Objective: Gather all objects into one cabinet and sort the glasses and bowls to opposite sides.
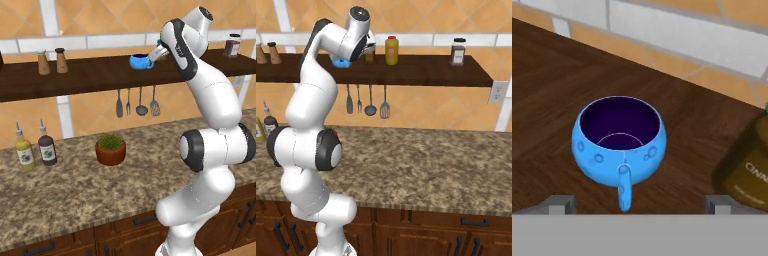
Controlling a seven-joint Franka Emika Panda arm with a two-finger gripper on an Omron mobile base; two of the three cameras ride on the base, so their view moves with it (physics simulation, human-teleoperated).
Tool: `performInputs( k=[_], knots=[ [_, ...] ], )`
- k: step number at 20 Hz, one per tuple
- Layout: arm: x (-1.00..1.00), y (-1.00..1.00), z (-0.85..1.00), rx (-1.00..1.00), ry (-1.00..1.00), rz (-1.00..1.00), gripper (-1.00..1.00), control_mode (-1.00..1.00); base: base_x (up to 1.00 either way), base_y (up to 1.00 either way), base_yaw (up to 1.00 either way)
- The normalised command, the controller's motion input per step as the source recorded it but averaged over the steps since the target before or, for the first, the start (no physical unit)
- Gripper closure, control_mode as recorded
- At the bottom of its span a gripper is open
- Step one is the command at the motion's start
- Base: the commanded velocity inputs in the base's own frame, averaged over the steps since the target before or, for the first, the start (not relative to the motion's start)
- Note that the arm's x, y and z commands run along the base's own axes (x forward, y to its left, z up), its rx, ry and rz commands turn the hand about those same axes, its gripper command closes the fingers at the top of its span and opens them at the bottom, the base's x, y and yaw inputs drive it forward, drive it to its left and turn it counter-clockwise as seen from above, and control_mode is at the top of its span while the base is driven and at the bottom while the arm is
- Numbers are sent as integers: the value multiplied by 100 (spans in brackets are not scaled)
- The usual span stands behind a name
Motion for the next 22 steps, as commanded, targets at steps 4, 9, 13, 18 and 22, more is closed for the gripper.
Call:
performInputs(
  k=[4,9,13,18,22],
  knots=[
    [8,10,-19,-1,1,2,-100,-100,0,0,0],
    [3,6,-14,0,0,2,-100,-100,0,0,0],
    [1,7,-19,-1,2,2,-100,-100,0,0,0],
    [3,0,0,0,0,1,-100,-100,0,0,0],
    [0,0,0,0,0,0,-100,-100,0,0,0]
  ],
)
